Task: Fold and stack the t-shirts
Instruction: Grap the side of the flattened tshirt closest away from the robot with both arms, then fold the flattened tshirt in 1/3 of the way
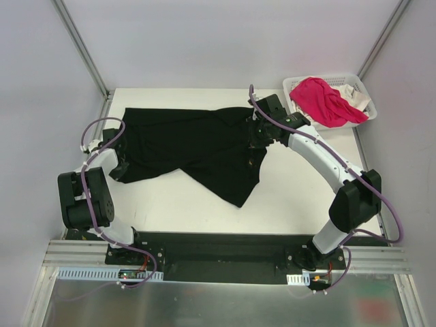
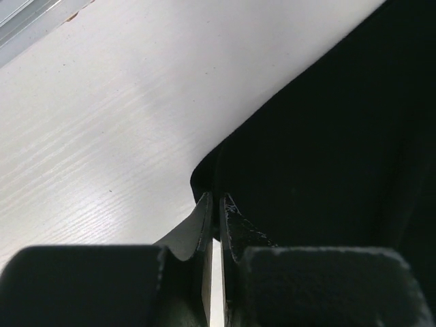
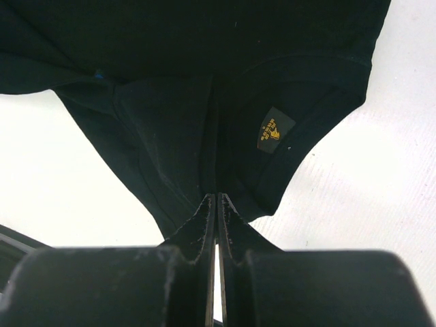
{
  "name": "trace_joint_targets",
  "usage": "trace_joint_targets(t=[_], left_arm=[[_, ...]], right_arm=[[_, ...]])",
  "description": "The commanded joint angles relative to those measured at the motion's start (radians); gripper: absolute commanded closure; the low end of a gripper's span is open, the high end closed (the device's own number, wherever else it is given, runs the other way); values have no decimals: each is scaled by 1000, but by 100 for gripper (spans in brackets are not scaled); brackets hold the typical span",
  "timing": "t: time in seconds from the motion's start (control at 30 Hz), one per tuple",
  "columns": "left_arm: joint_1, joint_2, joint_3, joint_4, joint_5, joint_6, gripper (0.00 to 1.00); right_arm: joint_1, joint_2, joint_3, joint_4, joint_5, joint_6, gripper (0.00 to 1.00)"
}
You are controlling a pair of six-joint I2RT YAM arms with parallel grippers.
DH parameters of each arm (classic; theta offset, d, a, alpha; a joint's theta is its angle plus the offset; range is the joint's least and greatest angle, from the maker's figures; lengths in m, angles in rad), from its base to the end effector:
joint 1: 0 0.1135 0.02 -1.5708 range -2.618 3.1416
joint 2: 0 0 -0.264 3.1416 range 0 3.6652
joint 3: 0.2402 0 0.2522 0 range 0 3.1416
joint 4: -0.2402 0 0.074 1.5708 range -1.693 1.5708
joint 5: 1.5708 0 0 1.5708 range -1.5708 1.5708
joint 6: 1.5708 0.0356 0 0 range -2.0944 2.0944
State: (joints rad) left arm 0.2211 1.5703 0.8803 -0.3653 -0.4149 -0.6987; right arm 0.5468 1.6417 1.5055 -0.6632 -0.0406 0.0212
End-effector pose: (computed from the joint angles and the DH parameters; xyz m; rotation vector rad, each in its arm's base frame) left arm 0.2891 0.0797 0.1751 -1.2463 2.2005 0.3589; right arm 0.3118 0.1915 0.3245 -0.6407 2.3056 0.3189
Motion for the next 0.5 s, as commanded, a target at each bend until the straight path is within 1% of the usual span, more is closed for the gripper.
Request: trace_joint_targets(t=[0.0, 0.17, 0.47], left_arm=[[-20, -79, 22, 8, -24, -4, 100], [-20, -151, 3, 40, -19, 11, 100], [-19, -268, 14, 39, -97, -12, 100]], right_arm=[[4, -5, 30, 8, 8, 0, 99], [8, -23, 21, 8, 25, 0, 99], [25, -121, -48, 8, 105, -6, 99]])
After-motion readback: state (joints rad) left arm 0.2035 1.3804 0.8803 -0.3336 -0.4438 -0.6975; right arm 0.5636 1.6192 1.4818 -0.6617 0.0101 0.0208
